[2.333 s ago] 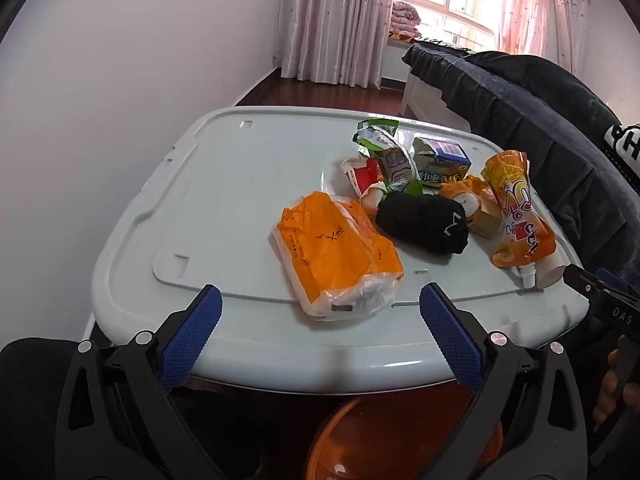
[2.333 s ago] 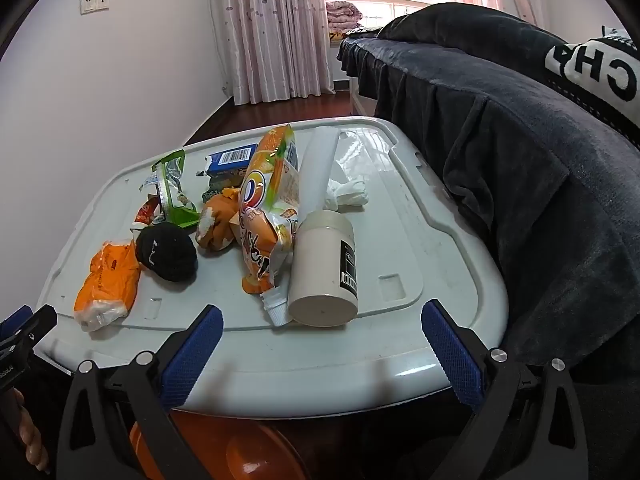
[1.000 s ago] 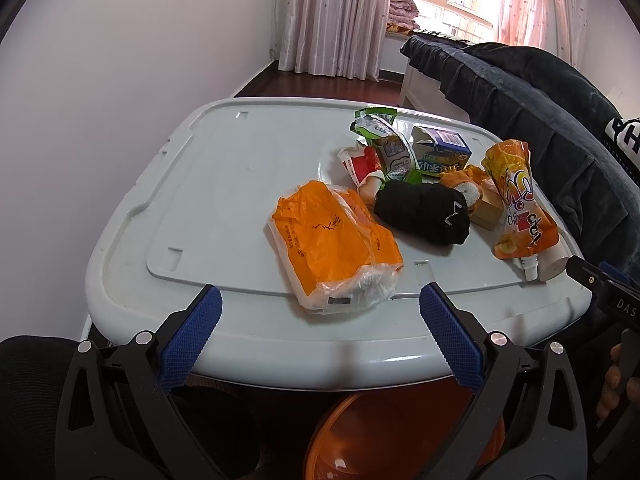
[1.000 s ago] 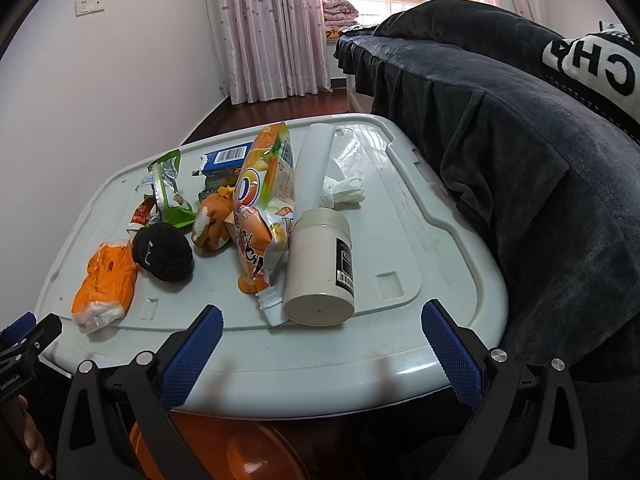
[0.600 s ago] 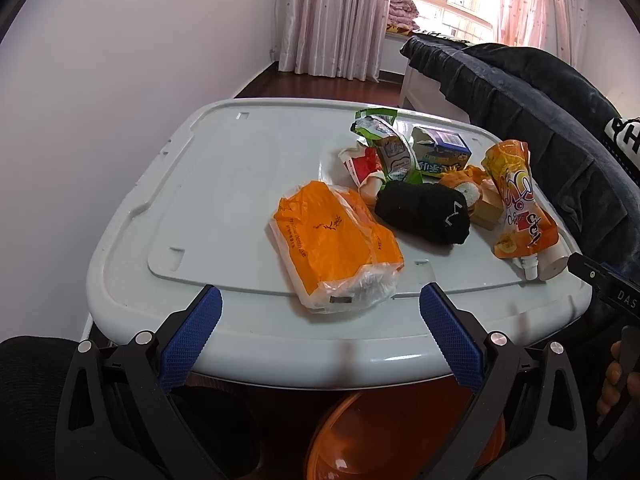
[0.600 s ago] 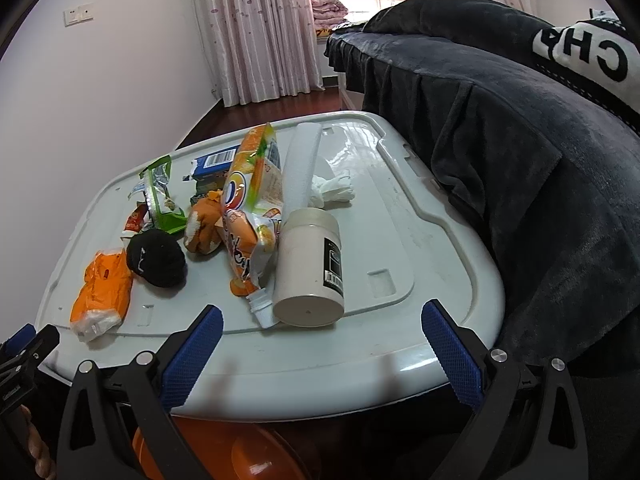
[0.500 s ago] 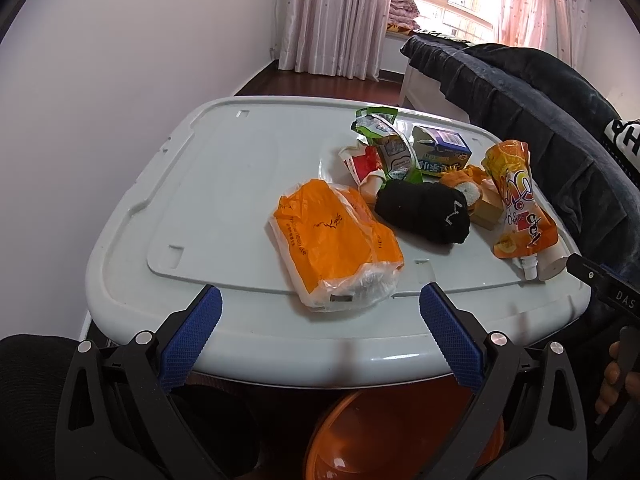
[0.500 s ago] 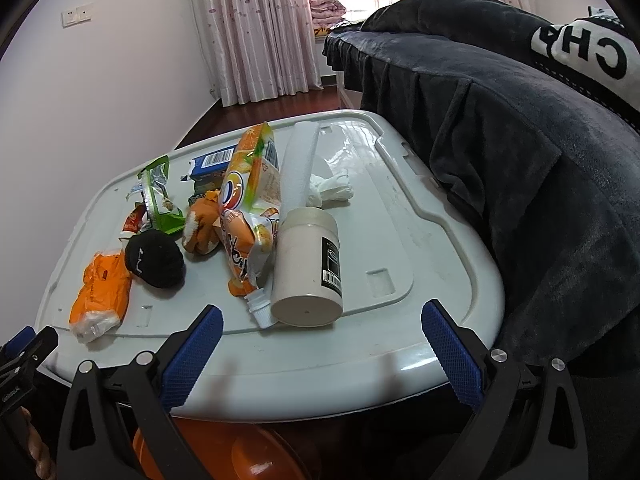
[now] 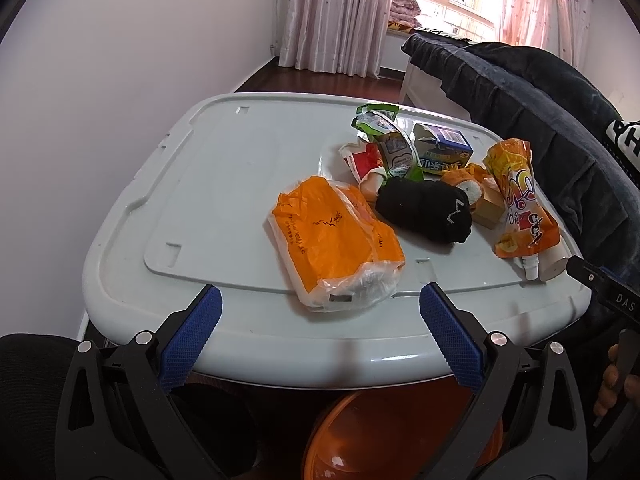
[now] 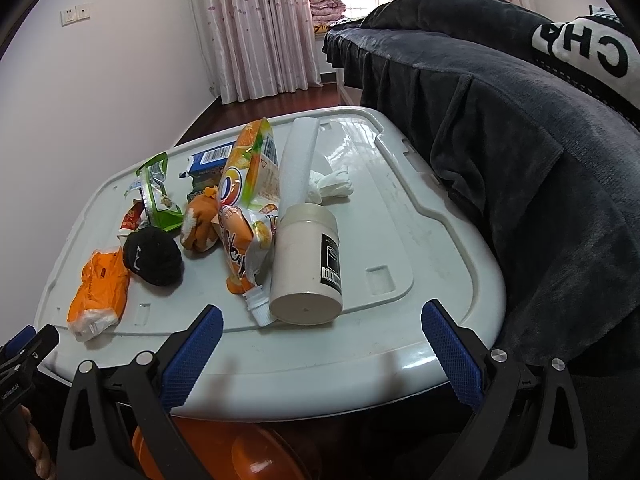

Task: Collect trash
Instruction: 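Move both tools toward the trash pile on the white lid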

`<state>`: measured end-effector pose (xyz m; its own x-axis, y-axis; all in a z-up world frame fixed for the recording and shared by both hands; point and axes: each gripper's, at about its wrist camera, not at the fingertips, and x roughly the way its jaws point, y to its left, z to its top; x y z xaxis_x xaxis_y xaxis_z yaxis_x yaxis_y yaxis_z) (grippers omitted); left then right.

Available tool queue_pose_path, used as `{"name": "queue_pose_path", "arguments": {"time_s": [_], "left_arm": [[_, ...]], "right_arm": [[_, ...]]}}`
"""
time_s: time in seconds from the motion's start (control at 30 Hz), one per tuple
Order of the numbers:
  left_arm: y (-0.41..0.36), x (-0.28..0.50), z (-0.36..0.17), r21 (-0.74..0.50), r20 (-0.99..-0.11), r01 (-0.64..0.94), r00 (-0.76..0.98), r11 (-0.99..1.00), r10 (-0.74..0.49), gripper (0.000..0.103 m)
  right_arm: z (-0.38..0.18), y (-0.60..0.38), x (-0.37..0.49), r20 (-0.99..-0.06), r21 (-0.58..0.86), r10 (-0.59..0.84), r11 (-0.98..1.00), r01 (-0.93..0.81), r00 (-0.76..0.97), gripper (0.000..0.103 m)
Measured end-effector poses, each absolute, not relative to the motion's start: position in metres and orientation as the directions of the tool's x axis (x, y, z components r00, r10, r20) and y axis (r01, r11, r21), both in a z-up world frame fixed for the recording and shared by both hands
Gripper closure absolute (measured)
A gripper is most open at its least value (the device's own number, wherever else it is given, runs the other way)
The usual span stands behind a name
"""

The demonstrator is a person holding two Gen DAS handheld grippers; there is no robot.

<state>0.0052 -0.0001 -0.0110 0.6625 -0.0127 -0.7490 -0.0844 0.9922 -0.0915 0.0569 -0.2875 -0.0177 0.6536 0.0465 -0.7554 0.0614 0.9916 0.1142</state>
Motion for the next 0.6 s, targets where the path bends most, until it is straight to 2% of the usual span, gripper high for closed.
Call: {"name": "queue_pose_path", "arguments": {"time_s": [0.6], "left_arm": [[0.004,0.005,-0.01,-0.115,-0.746,-0.098,0.665,0.989,-0.021,0.006]], "right_arm": [[-0.024,-0.294,0.068,-0.776,0.116,0.036,0.99,0.086,0.63,0.005]]}}
